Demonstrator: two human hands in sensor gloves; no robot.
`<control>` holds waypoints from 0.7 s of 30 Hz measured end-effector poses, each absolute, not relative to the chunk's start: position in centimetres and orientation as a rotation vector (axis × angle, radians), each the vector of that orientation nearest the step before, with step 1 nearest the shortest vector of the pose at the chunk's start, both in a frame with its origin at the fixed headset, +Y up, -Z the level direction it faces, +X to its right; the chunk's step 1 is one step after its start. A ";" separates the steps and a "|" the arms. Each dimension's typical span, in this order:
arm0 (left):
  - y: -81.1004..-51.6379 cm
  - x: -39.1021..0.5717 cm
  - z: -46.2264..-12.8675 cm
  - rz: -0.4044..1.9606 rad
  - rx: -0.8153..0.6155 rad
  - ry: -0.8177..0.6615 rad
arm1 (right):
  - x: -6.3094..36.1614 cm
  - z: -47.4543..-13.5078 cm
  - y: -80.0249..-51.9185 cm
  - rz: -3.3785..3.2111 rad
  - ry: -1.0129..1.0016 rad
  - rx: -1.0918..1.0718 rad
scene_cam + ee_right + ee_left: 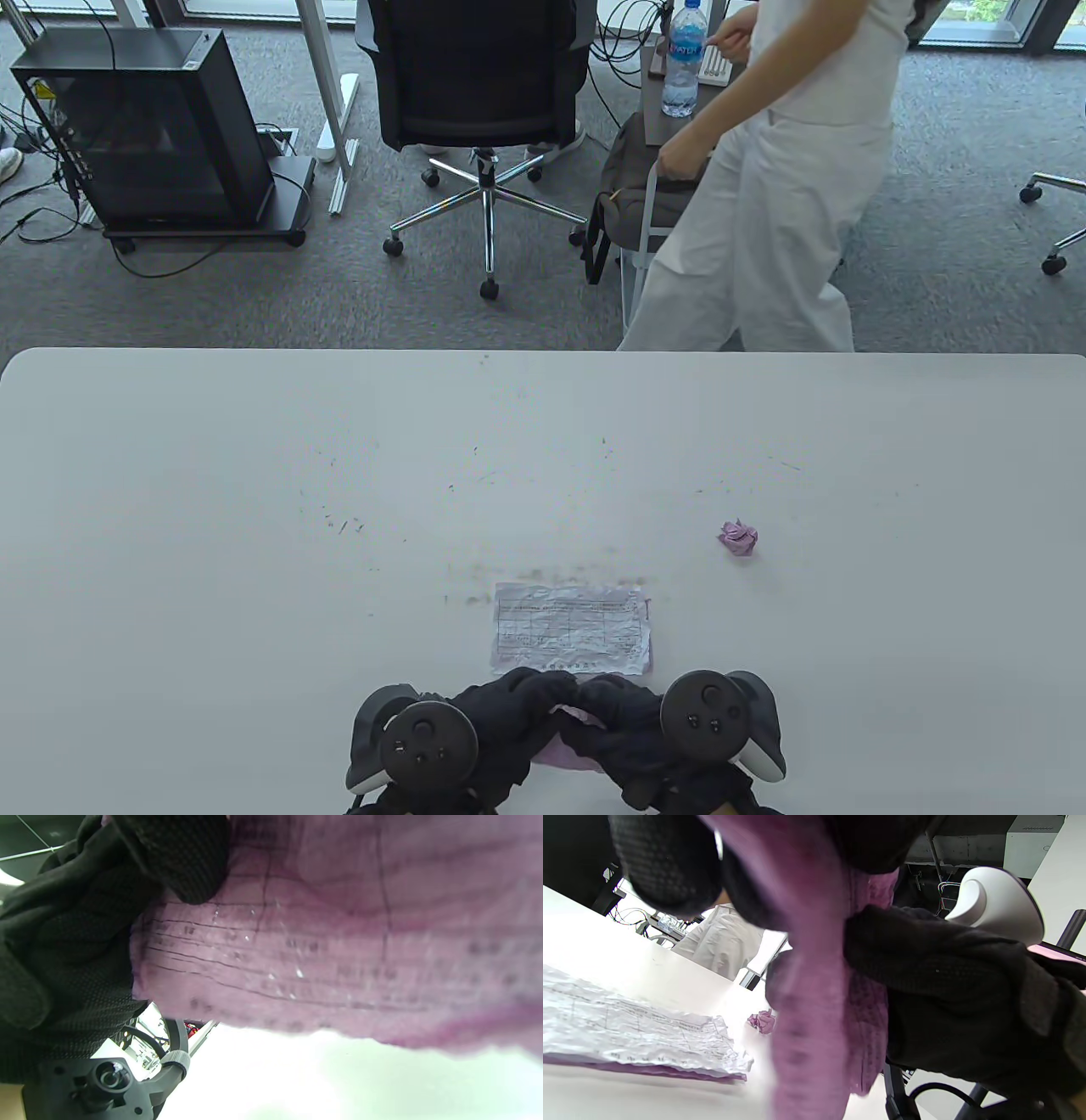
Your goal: Flatten crumpled invoices and stack
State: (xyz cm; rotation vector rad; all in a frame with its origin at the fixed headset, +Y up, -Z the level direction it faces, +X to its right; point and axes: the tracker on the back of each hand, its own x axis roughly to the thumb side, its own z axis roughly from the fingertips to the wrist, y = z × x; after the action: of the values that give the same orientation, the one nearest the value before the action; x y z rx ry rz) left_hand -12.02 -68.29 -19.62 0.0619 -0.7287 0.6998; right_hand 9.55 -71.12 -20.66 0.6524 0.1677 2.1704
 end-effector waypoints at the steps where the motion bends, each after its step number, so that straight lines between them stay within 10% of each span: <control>1: -68.2 -12.2 -19.7 0.708 0.074 -0.712 | 9.6 -20.8 -71.2 2.162 0.175 0.647; 21: -70.9 -15.7 -22.0 0.918 -0.007 -0.446 | 13.4 -21.8 -71.4 2.009 0.113 0.442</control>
State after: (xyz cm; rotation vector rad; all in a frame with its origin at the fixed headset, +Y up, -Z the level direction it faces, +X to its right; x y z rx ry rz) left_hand -15.70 -70.89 -21.96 -0.0069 -0.4461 0.9179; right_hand 13.38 -71.39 -21.80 0.4417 0.1128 2.0087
